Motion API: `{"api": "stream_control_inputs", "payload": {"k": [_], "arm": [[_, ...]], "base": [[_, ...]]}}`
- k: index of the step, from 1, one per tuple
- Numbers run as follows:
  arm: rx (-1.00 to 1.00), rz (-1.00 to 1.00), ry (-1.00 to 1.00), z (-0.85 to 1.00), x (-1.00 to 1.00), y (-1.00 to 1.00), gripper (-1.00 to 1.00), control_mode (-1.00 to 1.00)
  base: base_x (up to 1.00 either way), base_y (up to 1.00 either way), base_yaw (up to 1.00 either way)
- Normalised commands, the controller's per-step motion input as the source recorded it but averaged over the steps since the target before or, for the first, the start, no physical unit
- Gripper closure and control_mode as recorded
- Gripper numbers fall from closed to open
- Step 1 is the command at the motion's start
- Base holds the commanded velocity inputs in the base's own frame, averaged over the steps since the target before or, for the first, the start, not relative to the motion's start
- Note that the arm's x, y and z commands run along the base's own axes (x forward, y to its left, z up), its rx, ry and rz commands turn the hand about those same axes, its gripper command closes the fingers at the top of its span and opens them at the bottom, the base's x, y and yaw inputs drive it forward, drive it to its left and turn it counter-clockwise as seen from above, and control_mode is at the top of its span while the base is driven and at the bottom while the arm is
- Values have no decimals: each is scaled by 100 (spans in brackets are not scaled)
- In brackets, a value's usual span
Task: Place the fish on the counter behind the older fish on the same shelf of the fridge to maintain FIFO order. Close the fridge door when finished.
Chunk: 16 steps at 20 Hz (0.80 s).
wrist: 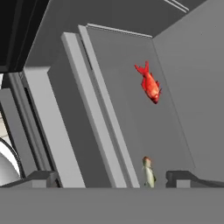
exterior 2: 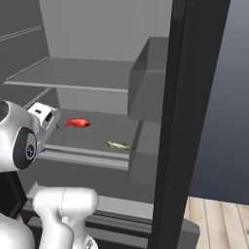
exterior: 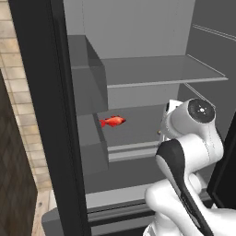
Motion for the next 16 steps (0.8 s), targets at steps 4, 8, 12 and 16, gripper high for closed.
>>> {"api": "stream_control_inputs", "payload": {"k": [4,8,12,16], "arm": [[0,0,-2,-2,-14,0,-100,100],[0,0,0,0,0,0,-100,100],[0,0,0,0,0,0,-100,100],[0,0,0,0,0,0,-100,100]], "base": [[-75,0,0],[-91,0,0],[-56,0,0],[-41,0,0]]}}
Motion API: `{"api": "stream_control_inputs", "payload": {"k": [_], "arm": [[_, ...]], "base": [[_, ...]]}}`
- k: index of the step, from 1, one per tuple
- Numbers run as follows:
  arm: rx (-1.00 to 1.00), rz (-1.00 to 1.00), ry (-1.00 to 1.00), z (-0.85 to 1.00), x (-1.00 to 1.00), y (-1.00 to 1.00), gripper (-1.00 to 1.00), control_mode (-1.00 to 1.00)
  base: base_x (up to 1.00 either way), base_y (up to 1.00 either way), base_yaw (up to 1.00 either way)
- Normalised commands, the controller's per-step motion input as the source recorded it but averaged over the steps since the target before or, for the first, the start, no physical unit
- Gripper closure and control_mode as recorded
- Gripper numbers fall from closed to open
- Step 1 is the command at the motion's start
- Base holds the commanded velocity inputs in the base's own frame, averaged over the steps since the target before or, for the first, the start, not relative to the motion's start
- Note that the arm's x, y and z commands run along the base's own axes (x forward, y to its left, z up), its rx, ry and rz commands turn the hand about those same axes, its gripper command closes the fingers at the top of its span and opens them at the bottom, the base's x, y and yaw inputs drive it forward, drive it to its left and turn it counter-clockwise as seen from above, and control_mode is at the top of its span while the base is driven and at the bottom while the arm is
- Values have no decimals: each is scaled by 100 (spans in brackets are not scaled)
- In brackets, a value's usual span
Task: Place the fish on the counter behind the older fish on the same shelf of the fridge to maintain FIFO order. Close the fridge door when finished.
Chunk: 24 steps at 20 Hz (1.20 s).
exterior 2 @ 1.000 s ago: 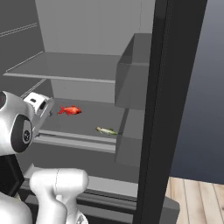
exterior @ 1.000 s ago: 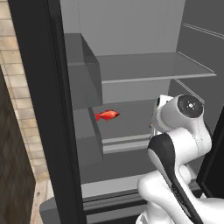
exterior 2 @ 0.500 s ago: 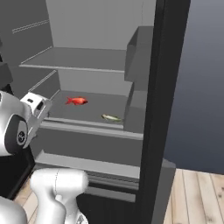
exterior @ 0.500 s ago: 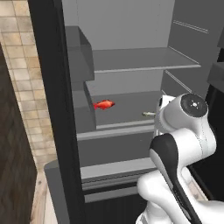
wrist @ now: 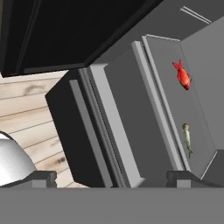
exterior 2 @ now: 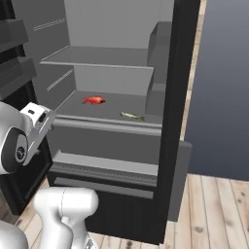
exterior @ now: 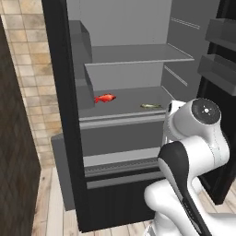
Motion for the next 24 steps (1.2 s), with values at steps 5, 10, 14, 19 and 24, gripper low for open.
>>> {"api": "stream_control_inputs", "payload": {"k": [5,10,14,19,24], "arm": [[0,0,0,0,0,0,-100,100],[0,0,0,0,0,0,-100,100],[0,0,0,0,0,0,-100,100],[0,0,0,-1,0,0,-100,-100],[0,-2,-4,-1,0,-1,-100,-100]], "base": [[-17,0,-1],[0,0,0],[0,0,0],[0,0,0],[0,0,0]]}}
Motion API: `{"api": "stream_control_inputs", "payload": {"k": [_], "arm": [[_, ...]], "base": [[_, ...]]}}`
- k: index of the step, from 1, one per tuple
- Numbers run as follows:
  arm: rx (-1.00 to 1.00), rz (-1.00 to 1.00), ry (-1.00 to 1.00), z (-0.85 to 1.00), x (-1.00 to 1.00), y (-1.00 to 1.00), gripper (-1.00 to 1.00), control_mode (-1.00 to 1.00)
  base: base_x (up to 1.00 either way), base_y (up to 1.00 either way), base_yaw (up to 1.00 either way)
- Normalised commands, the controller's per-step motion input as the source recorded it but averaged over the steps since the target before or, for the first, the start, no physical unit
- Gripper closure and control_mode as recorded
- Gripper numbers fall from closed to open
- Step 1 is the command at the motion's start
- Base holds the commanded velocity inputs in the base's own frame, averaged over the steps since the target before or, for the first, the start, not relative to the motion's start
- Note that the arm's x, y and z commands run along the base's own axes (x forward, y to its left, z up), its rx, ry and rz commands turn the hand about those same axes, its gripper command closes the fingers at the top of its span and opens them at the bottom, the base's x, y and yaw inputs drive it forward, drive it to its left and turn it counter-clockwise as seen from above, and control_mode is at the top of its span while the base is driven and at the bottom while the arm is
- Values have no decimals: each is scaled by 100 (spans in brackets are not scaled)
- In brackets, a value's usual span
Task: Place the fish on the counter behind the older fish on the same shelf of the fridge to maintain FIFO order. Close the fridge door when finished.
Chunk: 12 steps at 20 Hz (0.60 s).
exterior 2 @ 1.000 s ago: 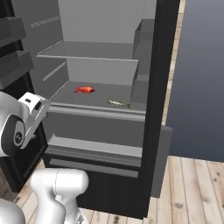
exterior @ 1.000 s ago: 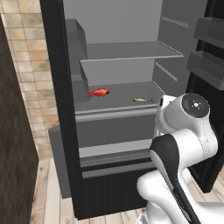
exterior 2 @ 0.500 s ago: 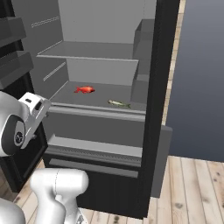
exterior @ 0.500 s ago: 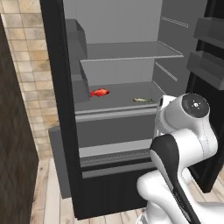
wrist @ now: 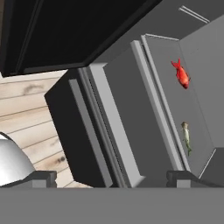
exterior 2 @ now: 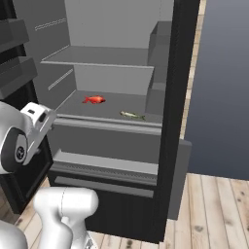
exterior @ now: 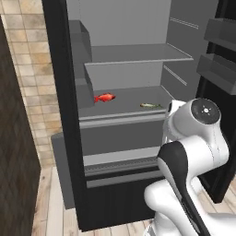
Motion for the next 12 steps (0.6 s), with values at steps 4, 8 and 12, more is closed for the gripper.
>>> {"api": "stream_control_inputs", "payload": {"k": [4,8,12], "arm": [[10,-10,-34,0,-18,-69,-100,-100],[21,-8,-47,8,-46,-100,-100,-100],[22,-8,-46,23,-44,-100,-100,-100]], "base": [[0,0,0],[0,0,0],[0,0,0]]}}
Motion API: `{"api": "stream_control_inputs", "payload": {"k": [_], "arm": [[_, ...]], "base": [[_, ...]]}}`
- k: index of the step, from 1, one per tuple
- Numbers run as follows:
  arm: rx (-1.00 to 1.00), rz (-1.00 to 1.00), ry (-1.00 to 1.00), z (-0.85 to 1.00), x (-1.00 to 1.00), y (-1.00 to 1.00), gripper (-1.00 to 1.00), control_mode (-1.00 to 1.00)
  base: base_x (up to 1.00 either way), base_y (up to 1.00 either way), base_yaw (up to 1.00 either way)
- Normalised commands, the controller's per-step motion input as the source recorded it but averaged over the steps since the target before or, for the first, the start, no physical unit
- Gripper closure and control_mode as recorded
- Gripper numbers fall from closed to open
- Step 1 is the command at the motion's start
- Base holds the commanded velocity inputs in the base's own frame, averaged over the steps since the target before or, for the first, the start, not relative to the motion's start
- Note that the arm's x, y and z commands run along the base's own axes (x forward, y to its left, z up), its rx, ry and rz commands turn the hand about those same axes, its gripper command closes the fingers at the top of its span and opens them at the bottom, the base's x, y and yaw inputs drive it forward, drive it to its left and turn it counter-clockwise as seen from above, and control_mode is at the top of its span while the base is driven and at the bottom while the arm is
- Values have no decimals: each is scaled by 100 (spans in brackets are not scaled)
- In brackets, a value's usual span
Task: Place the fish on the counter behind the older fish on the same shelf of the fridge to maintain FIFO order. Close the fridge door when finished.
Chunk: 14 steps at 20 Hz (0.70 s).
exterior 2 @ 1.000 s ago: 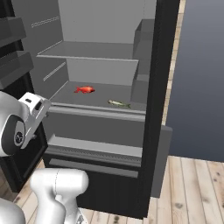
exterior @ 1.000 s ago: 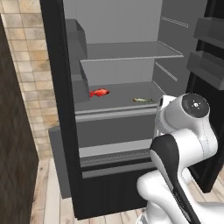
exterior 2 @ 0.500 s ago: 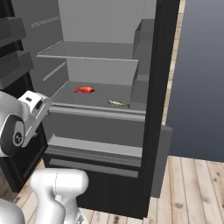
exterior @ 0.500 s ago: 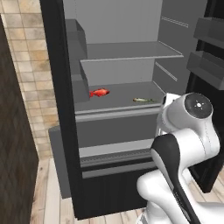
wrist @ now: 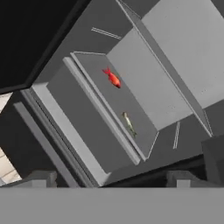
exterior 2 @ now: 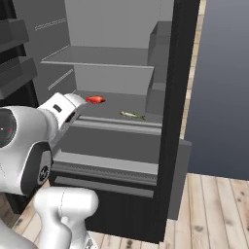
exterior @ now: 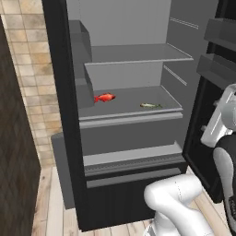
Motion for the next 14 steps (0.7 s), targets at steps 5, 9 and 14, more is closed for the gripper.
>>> {"api": "stream_control_inputs", "payload": {"k": [5,9,14], "arm": [[22,-1,-67,20,-54,-100,-100,-100],[24,0,-73,0,-56,-100,-100,-100],[26,1,-51,1,-8,-100,-100,-100]], "base": [[0,0,0],[0,0,0],[0,0,0]]}}
